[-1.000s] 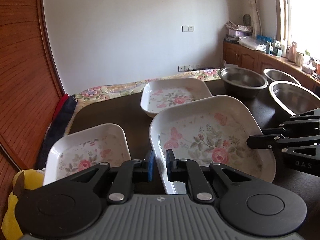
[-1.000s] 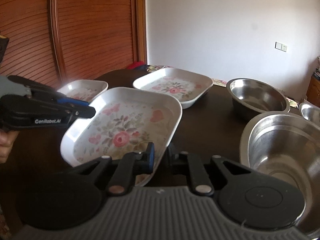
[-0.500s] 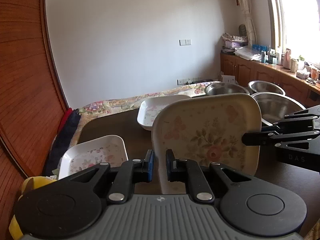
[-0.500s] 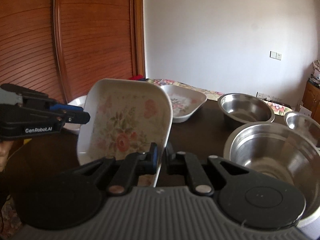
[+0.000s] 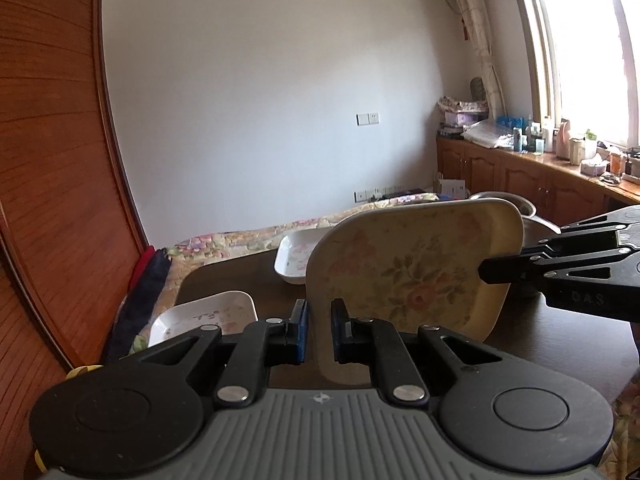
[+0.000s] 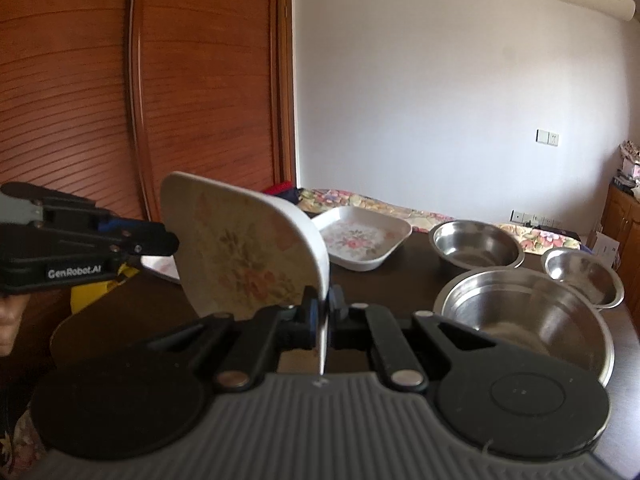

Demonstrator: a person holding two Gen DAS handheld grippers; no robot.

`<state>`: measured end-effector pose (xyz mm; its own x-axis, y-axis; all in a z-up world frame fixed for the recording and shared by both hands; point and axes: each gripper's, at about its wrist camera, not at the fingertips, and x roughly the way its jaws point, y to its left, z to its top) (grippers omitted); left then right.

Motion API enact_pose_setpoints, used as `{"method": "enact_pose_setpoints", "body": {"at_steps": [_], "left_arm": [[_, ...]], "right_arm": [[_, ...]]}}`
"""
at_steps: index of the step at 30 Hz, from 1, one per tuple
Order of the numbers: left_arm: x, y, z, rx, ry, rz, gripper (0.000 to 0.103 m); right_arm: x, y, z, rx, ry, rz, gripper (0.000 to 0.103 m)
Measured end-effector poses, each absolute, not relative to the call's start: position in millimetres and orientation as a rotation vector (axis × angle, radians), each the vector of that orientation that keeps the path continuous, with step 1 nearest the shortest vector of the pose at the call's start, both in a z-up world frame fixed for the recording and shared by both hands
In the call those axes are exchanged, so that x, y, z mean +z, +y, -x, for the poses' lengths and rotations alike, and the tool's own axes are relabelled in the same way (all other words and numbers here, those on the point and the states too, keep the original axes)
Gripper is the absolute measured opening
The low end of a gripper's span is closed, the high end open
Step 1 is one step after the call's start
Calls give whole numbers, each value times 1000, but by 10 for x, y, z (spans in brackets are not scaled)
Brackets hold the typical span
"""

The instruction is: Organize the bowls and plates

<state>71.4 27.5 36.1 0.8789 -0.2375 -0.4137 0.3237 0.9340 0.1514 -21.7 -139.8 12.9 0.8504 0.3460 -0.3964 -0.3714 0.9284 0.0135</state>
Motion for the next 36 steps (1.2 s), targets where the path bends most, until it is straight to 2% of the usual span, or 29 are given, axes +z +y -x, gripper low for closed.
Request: {"method": "enact_pose_setpoints", "body": {"at_steps": [13, 24, 36], "left_arm": [[214, 408, -138, -303, 401, -190, 41], [-32, 367, -437, -301, 477, -194, 41], [-345, 313, -848, -276, 548, -158, 41]], "right_arm": [[149, -1451, 666, 461, 426, 35, 8], [-112, -1447, 407, 493, 558, -20, 8], [-331, -1403, 164, 420, 579, -14, 8]]}}
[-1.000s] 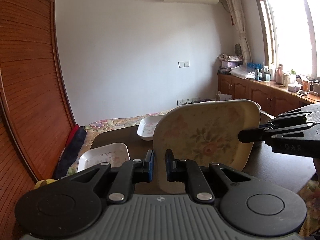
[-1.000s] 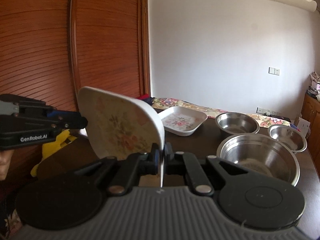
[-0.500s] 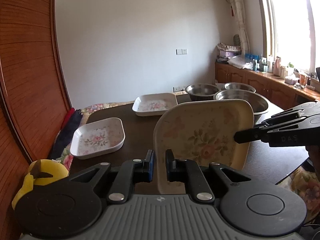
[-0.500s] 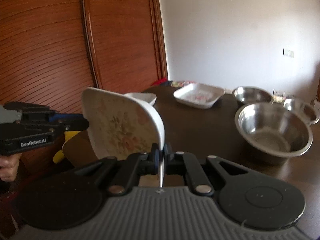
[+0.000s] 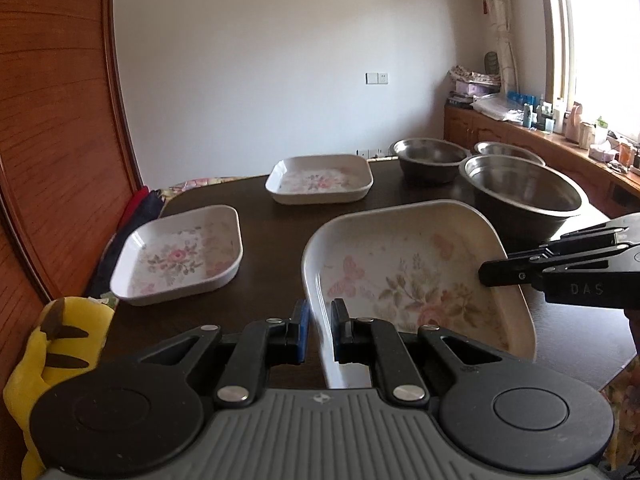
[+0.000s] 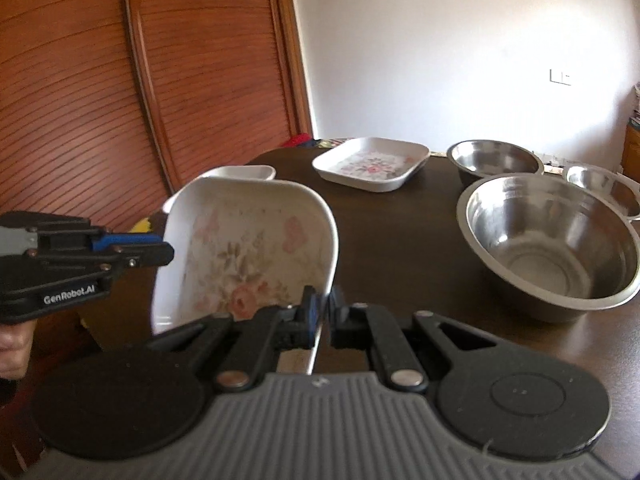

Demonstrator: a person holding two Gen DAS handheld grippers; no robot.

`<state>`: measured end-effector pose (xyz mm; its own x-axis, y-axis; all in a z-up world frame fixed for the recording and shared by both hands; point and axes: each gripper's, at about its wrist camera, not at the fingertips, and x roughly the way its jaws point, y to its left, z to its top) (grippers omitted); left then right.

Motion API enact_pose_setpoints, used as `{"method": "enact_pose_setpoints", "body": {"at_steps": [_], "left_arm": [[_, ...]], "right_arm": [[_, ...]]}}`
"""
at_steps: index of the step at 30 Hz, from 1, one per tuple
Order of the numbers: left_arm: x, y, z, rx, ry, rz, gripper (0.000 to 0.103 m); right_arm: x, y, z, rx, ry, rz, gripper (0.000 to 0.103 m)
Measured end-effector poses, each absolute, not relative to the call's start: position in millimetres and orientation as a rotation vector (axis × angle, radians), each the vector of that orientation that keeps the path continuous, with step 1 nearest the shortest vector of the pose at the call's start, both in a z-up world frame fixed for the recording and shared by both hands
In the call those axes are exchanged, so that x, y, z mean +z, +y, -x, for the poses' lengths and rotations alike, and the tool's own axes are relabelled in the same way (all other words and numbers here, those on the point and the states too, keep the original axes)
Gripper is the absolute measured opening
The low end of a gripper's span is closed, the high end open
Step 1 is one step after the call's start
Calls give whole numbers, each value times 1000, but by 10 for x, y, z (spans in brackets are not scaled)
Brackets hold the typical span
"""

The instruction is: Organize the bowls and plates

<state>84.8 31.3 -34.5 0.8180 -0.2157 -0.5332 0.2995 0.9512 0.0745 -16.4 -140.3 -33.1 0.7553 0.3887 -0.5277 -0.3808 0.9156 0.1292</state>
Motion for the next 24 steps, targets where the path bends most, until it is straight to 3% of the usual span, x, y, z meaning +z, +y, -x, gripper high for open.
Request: {"method": "enact_pose_setpoints", "body": {"at_steps": [24], "left_arm": [[-441, 312, -978, -284, 570, -127, 42]], "right_arm": [[-616, -1431, -14, 372, 610, -37, 14]]}}
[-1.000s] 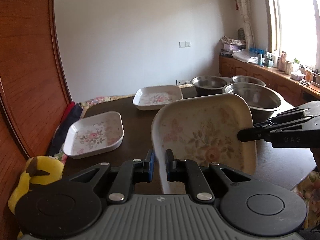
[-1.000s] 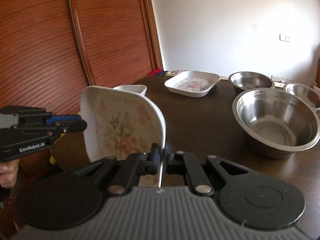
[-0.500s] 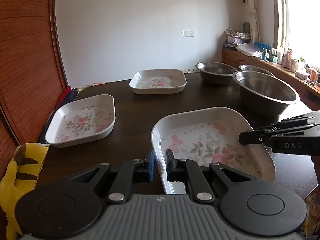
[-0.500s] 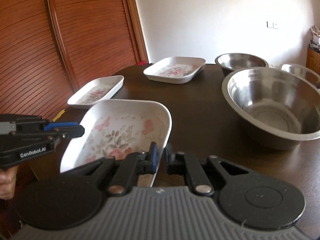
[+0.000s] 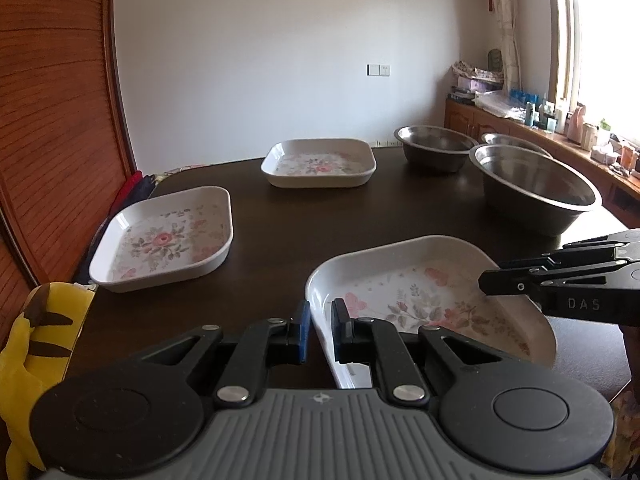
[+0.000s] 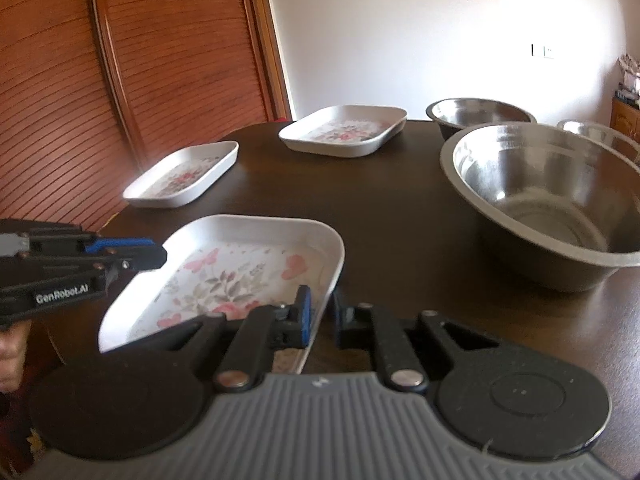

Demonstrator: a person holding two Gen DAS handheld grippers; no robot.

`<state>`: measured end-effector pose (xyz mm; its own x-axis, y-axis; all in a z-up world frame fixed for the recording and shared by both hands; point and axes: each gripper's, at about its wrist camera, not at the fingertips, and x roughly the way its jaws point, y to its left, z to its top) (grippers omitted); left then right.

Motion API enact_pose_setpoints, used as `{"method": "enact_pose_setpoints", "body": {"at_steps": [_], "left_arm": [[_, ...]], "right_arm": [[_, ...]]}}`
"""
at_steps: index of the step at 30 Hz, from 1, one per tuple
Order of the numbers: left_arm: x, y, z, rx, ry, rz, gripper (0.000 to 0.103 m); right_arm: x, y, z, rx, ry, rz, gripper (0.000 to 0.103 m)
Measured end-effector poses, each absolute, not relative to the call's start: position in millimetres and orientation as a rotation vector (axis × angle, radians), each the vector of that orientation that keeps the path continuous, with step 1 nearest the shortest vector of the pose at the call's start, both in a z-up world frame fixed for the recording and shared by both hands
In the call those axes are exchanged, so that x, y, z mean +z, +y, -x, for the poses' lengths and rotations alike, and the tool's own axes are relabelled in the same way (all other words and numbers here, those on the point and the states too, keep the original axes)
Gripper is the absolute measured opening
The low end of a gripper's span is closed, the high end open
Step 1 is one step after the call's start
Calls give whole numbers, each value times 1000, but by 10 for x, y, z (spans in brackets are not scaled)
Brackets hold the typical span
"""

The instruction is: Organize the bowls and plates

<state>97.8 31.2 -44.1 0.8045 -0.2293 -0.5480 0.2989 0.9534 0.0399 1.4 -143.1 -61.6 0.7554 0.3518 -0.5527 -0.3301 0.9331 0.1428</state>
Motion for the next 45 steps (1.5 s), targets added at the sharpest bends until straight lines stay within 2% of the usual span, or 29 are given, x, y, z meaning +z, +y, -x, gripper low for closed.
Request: {"method": "enact_pose_setpoints", "body": {"at_steps": [3, 5, 8, 9, 11, 14, 17, 21, 23, 25, 27, 30, 33, 45], "left_arm": [[-392, 324, -931, -283, 552, -131, 45], [-351, 340, -899, -284, 540, -131, 55], [-287, 365, -855, -280, 515, -129, 66], [-265, 372, -840, -278, 506, -129, 69], [-222, 379, -818, -270, 489, -132, 82], [-152, 393, -794, -270, 468, -132, 87], [-81, 407, -762, -264, 440, -136, 97], [-4, 442, -722, -257, 410, -140, 101], [35, 472, -708, -253, 397, -136, 103], [67, 505, -706, -246, 386, -133, 103], [92, 535, -734, -242, 382, -132, 103], [143, 576, -811, -242, 381, -143, 103], [193, 636, -881, -234, 372, -149, 103], [243, 1158, -1328, -173, 372, -134, 103]], "right_arm": [[-577, -1460, 10, 371, 599, -36, 15], [-531, -1489, 32, 362, 584, -26, 17], [-444, -1546, 83, 357, 556, -15, 33], [-407, -1561, 108, 355, 544, -9, 34], [-339, -1575, 142, 361, 527, -2, 34], [-208, -1567, 201, 374, 492, 14, 35], [-88, -1533, 241, 384, 459, 31, 46], [30, -1493, 269, 392, 423, 43, 58], [73, -1472, 265, 397, 412, 46, 61], [111, -1450, 259, 400, 401, 49, 69], [142, -1418, 261, 402, 387, 52, 86], [201, -1379, 251, 416, 374, 50, 98], [259, -1325, 195, 420, 365, 49, 103], [408, -900, -223, 477, 402, 50, 103]]}}
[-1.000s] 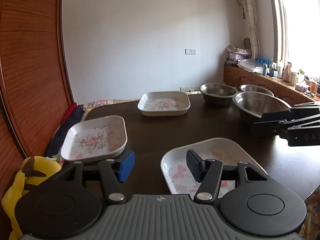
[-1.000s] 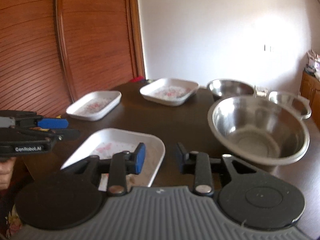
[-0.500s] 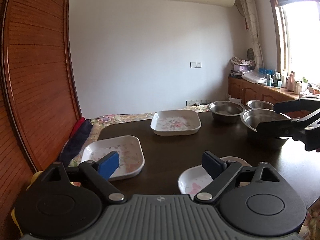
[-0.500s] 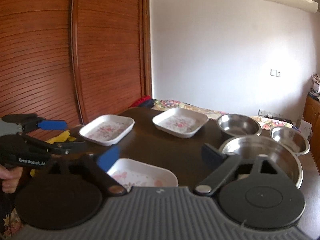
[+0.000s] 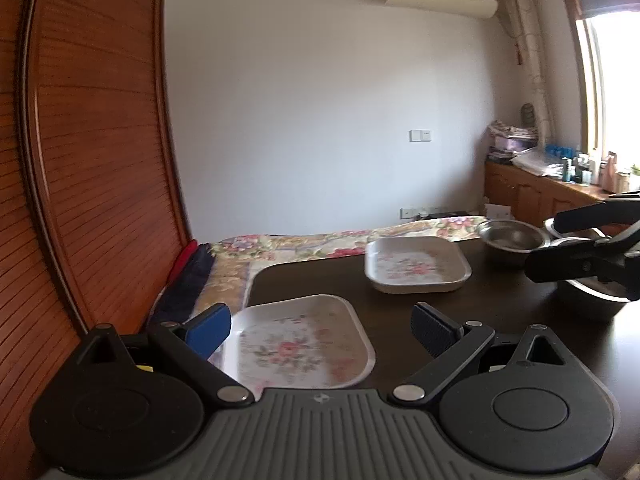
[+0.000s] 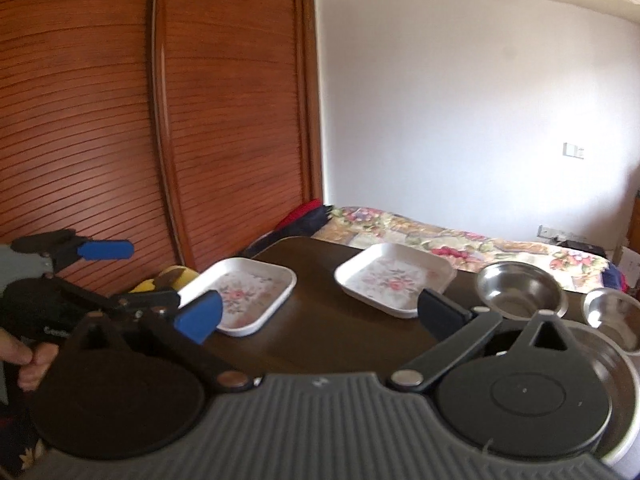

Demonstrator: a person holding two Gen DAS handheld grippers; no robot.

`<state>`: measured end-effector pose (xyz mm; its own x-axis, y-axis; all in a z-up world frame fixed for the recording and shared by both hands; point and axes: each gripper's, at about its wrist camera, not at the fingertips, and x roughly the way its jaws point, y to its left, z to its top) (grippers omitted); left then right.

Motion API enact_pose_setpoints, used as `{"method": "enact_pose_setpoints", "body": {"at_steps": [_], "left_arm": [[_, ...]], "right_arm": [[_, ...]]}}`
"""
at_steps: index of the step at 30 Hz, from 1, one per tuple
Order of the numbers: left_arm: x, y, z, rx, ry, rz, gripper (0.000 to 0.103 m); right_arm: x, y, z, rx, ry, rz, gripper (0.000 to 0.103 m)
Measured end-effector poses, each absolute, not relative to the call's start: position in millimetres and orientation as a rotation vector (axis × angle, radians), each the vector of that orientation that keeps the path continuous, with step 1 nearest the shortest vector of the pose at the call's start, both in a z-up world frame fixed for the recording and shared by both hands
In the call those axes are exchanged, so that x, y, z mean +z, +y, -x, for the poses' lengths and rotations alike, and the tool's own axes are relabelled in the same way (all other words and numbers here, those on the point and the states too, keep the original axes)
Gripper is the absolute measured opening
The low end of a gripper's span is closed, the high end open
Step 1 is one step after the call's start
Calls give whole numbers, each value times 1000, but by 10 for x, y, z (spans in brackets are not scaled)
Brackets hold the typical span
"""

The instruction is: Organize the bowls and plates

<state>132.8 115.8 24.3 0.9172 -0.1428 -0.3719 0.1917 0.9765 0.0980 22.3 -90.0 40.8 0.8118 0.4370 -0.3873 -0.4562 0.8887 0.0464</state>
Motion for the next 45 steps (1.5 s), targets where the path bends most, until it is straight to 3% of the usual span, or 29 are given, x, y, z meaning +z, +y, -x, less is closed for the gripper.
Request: {"method": "enact_pose_setpoints", "body": {"at_steps": [8, 11, 12, 15, 30, 40, 45], "left_arm": [[106, 1488, -1703, -149, 420, -124, 103], [25, 1555, -1835, -155, 449, -109, 103], [-2, 1575, -1872, -156, 459, -106, 103], [-94, 1624, -1987, -160, 486, -99, 99], [-347, 1906, -2474, -189, 604, -73, 77], [-462, 1995, -2573, -206, 652, -49, 70], [-507, 2016, -2575, -203, 669, -37, 65]], "right_arm": [[310, -557, -590, 526, 477, 63, 102], [264, -428, -733, 538, 514, 68, 86], [240, -384, -787, 546, 531, 65, 85], [196, -280, -896, 557, 567, 70, 77], [-134, 4, -1447, 580, 743, 35, 53], [-289, 67, -1609, 592, 813, 13, 48], [-329, 125, -1612, 603, 823, 39, 40]]}}
